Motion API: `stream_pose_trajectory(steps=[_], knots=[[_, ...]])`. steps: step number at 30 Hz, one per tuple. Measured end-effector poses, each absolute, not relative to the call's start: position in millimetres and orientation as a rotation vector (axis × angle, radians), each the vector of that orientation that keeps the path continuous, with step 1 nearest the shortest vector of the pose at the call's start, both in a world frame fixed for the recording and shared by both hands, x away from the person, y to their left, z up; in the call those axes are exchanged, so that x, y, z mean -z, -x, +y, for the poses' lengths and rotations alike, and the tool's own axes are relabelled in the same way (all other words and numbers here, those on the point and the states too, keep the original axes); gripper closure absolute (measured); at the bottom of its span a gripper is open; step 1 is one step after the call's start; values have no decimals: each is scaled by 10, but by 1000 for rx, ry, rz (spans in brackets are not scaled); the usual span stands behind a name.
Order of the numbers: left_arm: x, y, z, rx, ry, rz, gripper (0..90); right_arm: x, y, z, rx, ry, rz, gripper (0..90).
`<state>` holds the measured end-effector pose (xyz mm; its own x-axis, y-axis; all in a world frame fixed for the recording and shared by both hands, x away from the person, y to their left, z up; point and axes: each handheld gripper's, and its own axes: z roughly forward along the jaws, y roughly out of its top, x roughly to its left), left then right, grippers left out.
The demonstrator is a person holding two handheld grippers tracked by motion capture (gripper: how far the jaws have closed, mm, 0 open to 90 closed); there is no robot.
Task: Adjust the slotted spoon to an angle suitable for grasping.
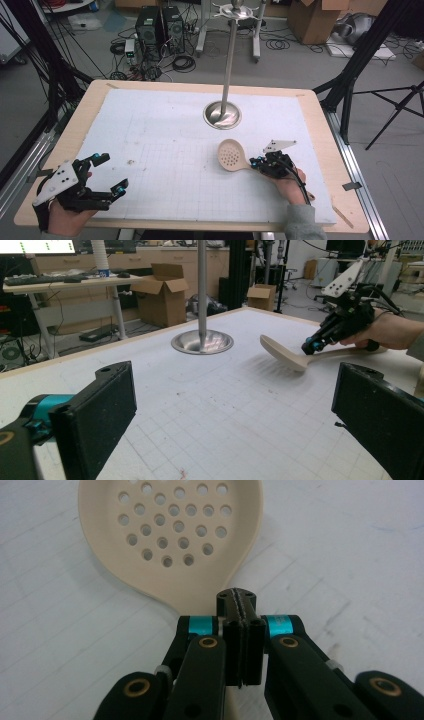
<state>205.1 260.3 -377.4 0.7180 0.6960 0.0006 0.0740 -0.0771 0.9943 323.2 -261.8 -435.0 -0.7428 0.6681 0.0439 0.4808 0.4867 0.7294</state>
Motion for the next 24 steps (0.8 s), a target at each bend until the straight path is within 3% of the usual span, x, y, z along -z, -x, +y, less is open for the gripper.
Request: stream_pose_trajectory(steps=[14,24], knots=[[3766,-2085,2548,-565,-1589,626,45,4259,-2892,-2631,-1151,-893,2477,900],[3769,-2132,2505,-554,-1596,619,45,4081,-2336,-3123,-1244,-904,2368,900]])
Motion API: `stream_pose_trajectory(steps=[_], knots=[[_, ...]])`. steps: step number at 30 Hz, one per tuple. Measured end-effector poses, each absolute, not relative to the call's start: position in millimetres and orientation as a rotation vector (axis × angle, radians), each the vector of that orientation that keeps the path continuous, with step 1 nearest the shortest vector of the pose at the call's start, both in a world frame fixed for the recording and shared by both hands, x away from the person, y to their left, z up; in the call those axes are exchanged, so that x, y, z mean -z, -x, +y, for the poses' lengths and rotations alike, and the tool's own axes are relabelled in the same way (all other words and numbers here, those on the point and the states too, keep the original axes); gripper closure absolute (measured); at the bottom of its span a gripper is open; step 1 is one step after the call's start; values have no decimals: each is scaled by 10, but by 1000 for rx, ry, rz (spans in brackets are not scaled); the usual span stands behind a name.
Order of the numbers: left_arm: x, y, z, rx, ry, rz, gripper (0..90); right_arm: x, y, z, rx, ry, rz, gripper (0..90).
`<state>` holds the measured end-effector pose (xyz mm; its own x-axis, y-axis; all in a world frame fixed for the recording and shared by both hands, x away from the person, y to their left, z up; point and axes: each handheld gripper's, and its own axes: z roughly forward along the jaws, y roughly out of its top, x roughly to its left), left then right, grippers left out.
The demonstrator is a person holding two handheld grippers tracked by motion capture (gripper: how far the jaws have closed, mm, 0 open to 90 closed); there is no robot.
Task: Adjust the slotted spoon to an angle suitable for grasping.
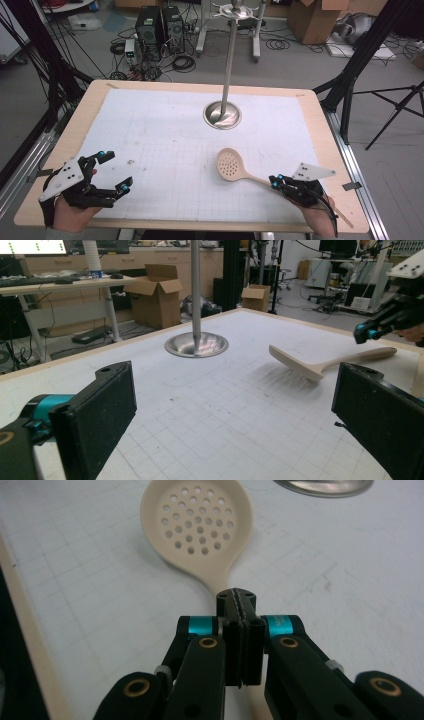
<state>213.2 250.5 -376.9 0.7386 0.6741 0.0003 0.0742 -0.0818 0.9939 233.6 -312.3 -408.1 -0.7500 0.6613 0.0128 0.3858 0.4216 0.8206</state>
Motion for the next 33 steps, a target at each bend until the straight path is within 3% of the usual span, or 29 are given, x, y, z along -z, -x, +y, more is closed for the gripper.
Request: stream_pose_trajectory(steps=[14,26,33], knots=[[3801,-2246,2350,-528,-1621,601,45,4402,-1801,-3761,-1215,-1087,2295,900],[3808,-2297,2305,-514,-1623,592,45,4521,-1914,-3847,-1212,-1070,2303,900],[3805,-2267,2320,-520,-1624,595,45,4515,-2173,-3894,-1164,-1085,2283,900]])
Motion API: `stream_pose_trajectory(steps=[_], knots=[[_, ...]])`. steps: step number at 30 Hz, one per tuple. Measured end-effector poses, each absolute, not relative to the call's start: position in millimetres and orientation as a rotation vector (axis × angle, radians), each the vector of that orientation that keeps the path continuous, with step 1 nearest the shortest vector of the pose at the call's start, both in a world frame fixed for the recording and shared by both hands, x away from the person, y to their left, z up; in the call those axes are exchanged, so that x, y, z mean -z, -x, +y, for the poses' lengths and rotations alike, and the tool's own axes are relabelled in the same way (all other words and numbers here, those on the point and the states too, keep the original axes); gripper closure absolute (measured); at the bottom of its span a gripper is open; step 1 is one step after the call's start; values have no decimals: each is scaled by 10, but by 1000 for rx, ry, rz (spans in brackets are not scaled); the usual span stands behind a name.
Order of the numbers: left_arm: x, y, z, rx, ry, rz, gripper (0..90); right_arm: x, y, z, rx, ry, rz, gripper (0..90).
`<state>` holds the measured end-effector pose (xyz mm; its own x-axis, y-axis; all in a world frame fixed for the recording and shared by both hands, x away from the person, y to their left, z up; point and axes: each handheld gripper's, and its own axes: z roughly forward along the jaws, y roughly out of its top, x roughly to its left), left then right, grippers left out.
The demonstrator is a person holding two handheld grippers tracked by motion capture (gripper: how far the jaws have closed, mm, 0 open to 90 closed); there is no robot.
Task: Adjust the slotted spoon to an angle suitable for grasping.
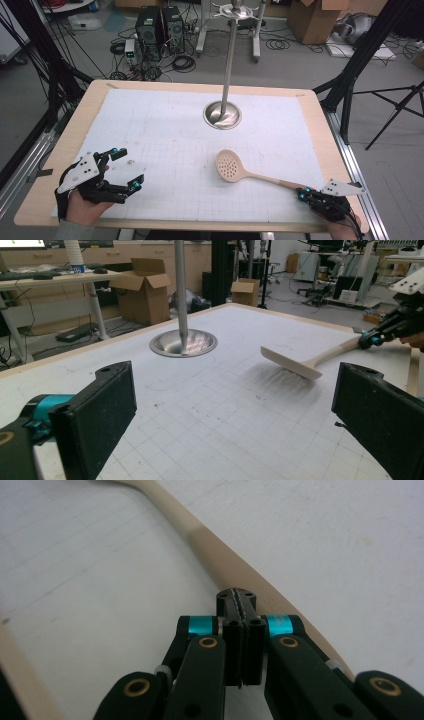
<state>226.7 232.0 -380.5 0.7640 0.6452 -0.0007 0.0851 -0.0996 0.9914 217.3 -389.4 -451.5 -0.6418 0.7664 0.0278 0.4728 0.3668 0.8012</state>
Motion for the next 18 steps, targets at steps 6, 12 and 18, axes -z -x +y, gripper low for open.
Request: stream_pose_trajectory(steps=[6,12,18], knots=[[3810,-2233,2358,-530,-1627,603,45,4483,-2552,-3885,-1105,-1112,2311,900],[3808,-2181,2419,-544,-1618,616,45,4474,-2844,-3774,-1089,-1115,2308,900],[3810,-2097,2517,-559,-1611,633,45,4474,-3145,-3670,-1079,-1138,2291,900]])
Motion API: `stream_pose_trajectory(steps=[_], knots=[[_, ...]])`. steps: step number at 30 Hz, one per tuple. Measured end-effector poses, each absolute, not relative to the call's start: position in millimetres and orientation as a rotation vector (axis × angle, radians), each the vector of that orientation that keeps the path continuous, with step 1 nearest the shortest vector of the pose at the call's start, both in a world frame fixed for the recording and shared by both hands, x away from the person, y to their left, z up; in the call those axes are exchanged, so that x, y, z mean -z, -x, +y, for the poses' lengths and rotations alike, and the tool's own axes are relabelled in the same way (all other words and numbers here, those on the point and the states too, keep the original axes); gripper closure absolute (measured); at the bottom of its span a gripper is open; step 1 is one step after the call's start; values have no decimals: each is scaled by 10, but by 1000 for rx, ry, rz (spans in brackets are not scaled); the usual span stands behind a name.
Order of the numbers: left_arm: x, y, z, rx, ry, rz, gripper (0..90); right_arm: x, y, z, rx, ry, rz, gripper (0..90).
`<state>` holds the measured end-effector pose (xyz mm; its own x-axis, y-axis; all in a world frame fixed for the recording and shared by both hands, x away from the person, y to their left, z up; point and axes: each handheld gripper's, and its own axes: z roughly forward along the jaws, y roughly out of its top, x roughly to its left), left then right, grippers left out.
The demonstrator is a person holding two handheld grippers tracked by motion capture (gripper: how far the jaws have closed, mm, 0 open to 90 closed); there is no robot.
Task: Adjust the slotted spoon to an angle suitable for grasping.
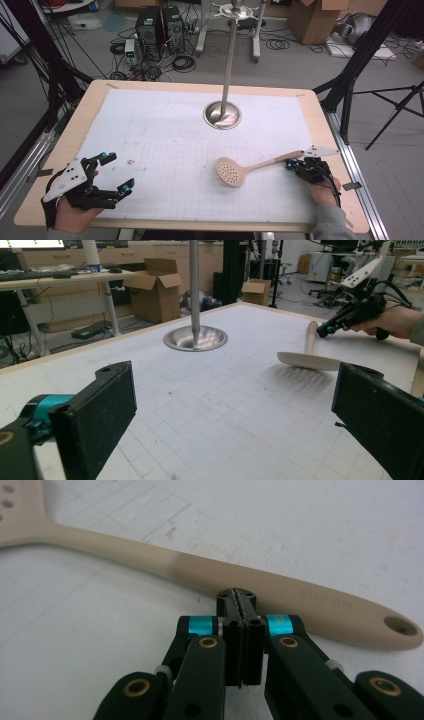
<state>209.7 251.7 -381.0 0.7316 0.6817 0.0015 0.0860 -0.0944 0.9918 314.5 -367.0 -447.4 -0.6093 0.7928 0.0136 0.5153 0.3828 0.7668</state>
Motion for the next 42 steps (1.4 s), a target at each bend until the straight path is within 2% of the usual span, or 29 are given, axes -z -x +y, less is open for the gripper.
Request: stream_pose_trajectory(steps=[12,19,25,35,42], knots=[[3807,-1957,2652,-592,-1601,666,45,4468,-3578,-3325,-1079,-1132,2299,900],[3814,-1939,2680,-596,-1603,669,45,4336,-3455,-3238,-1193,-1061,2295,900],[3780,-1934,2630,-598,-1603,651,45,4246,-3371,-2866,-1301,-931,2362,900],[3806,-1988,2592,-581,-1615,646,45,4374,-3441,-2449,-1227,-868,2497,900],[3800,-1978,2602,-585,-1614,645,45,4438,-3412,-2360,-1154,-859,2556,900]])
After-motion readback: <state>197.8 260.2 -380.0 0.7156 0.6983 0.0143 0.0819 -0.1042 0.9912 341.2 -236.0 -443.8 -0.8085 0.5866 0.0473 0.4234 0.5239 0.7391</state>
